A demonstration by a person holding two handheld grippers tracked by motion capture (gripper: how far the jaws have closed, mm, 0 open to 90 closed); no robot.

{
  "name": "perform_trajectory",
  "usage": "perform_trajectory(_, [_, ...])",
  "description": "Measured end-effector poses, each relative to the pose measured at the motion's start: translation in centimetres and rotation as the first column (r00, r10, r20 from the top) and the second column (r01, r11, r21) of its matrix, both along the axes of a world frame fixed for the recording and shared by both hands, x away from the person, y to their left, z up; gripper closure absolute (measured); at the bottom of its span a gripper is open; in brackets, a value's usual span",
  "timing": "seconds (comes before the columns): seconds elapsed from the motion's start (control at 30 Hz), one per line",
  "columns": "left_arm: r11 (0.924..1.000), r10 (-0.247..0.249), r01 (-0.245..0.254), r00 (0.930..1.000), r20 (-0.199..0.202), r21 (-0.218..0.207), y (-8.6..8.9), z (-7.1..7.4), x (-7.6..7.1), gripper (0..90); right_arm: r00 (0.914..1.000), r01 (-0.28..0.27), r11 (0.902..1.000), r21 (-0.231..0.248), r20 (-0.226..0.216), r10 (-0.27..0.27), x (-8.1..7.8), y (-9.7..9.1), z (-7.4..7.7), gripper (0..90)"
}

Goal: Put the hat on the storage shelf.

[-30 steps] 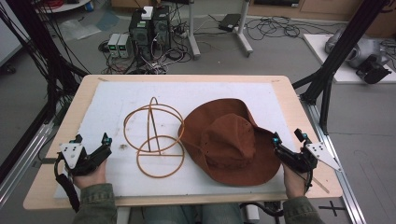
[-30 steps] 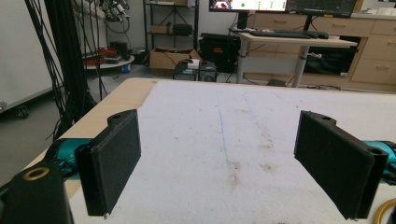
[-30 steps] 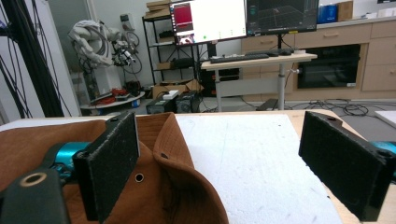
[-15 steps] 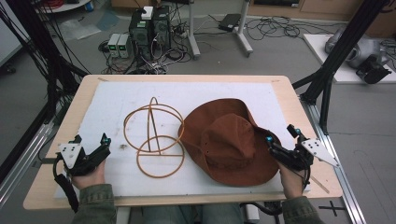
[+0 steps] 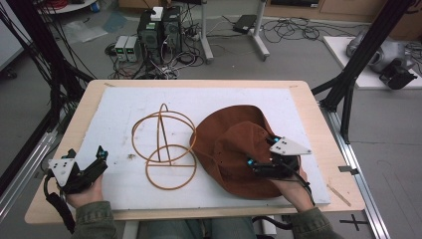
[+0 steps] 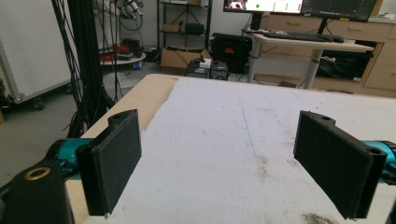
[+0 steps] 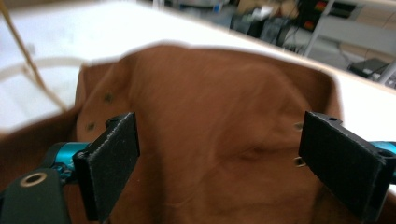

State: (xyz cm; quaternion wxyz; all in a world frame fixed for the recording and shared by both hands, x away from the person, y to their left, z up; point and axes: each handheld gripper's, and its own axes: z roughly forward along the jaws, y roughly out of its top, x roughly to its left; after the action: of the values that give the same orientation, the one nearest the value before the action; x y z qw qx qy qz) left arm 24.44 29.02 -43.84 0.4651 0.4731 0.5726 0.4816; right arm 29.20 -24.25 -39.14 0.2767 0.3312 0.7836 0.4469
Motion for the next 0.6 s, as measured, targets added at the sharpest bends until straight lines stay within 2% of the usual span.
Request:
perform_trajectory(0.03, [1.0000, 0.002, -0.002, 1.0000, 0.002, 0.000, 0.1, 0.0, -0.1, 15.4, 1.0000, 0.000, 1.0000, 0.000, 0.000, 0.000, 0.0, 0.0, 0.0, 12.2])
perform_trajectory(0.07, [1.0000, 0.005, -0.005, 1.0000, 0.004, 0.002, 0.1, 0.0, -0.2, 15.4, 0.9999, 0.000, 0.9996, -0.027, -0.017, -0.001, 0.2, 0.4, -0.3, 12.1])
perform_trajectory(0.1, [1.0000, 0.007, -0.007, 1.0000, -0.001, 0.003, 0.2, 0.0, -0.3, 15.4, 0.9984, 0.000, 0.9973, -0.074, -0.057, -0.004, 0.7, 1.0, -1.0, 12.2])
perform_trajectory(0.13, [1.0000, 0.007, -0.007, 1.0000, -0.001, 0.003, 0.2, 0.0, -0.3, 15.4, 0.9984, 0.000, 0.9973, -0.074, -0.057, -0.004, 0.7, 1.0, -1.0, 12.2])
perform_trajectory(0.17, [0.9999, 0.009, -0.009, 1.0000, -0.003, 0.005, 0.3, -0.1, -0.4, 15.4, 0.9963, -0.006, 0.9933, -0.115, -0.086, -0.004, 1.2, 1.5, -1.6, 12.3])
perform_trajectory(0.2, [0.9999, 0.010, -0.010, 0.9999, -0.003, 0.005, 0.4, -0.1, -0.4, 15.4, 0.9963, -0.006, 0.9933, -0.115, -0.086, -0.004, 1.2, 1.5, -1.6, 12.3])
perform_trajectory(0.23, [0.9999, 0.012, -0.012, 0.9999, -0.004, 0.005, 0.4, -0.1, -0.5, 15.4, 0.9946, 0.004, 0.9894, -0.145, -0.102, -0.019, 1.5, 1.8, -2.0, 18.1])
perform_trajectory(0.33, [1.0000, 0.004, -0.004, 1.0000, -0.003, 0.009, 0.4, -0.1, -0.7, 15.4, 0.9872, -0.018, 0.9921, -0.124, -0.159, -0.002, 1.8, 1.8, -2.2, 36.8])
perform_trajectory(0.4, [0.9999, 0.005, -0.005, 1.0000, -0.004, 0.015, 0.4, -0.1, -0.8, 15.4, 0.9829, -0.006, 0.9931, -0.117, -0.183, -0.016, 2.0, 1.7, -2.3, 53.4])
perform_trajectory(0.43, [0.9999, -0.002, 0.002, 1.0000, -0.003, 0.014, 0.3, -0.1, -0.8, 15.4, 0.9771, 0.002, 0.9949, -0.100, -0.211, -0.023, 2.0, 1.6, -2.3, 65.5])
perform_trajectory(0.5, [0.9999, -0.007, 0.007, 1.0000, -0.002, 0.013, 0.2, -0.1, -0.7, 15.4, 0.9734, 0.023, 0.9954, -0.093, -0.225, -0.043, 1.9, 1.7, -2.2, 81.3])
perform_trajectory(0.53, [0.9999, -0.012, 0.012, 0.9999, -0.005, 0.012, 0.2, -0.2, -0.7, 15.4, 0.9739, 0.027, 0.9951, -0.095, -0.222, -0.048, 1.9, 1.7, -2.1, 85.0])
perform_trajectory(0.6, [0.9998, -0.016, 0.016, 0.9999, -0.005, 0.012, 0.1, -0.2, -0.6, 15.4, 0.9731, 0.032, 0.9944, -0.101, -0.224, -0.054, 1.8, 1.8, -2.0, 86.3])
